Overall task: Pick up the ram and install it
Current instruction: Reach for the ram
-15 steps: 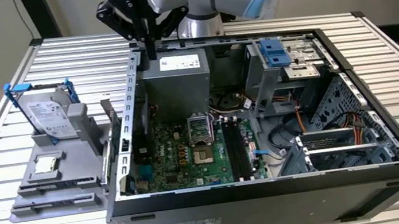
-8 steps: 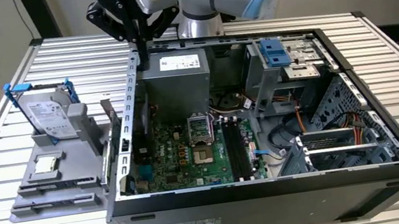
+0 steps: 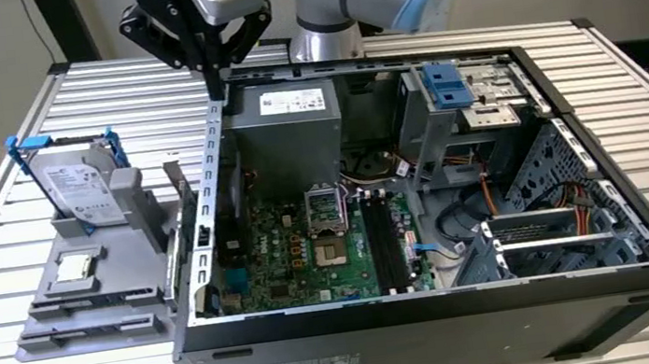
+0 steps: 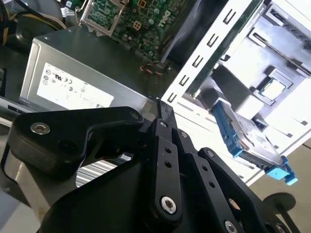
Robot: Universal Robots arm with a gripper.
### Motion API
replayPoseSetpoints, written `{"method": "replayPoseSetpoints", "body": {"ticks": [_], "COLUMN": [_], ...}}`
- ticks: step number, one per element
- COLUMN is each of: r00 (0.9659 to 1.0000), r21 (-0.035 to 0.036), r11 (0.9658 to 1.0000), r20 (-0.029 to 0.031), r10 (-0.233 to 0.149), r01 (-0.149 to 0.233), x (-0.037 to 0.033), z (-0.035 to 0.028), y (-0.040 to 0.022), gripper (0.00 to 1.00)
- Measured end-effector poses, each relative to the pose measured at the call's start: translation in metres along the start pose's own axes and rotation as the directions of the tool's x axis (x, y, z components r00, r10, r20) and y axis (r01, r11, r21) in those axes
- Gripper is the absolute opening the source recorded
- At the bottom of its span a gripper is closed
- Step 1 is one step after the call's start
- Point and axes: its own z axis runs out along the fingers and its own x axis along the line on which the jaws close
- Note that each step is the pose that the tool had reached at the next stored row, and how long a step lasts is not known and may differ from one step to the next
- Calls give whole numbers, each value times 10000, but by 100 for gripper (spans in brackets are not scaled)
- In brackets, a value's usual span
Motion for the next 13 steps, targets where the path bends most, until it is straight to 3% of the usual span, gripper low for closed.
{"method": "replayPoseSetpoints", "body": {"ticks": [13], "r00": [10000], "r21": [0], "r11": [10000], "r20": [1], "r10": [0], "r01": [0], "x": [347], "z": [-7], "y": [-12], "gripper": [0]}}
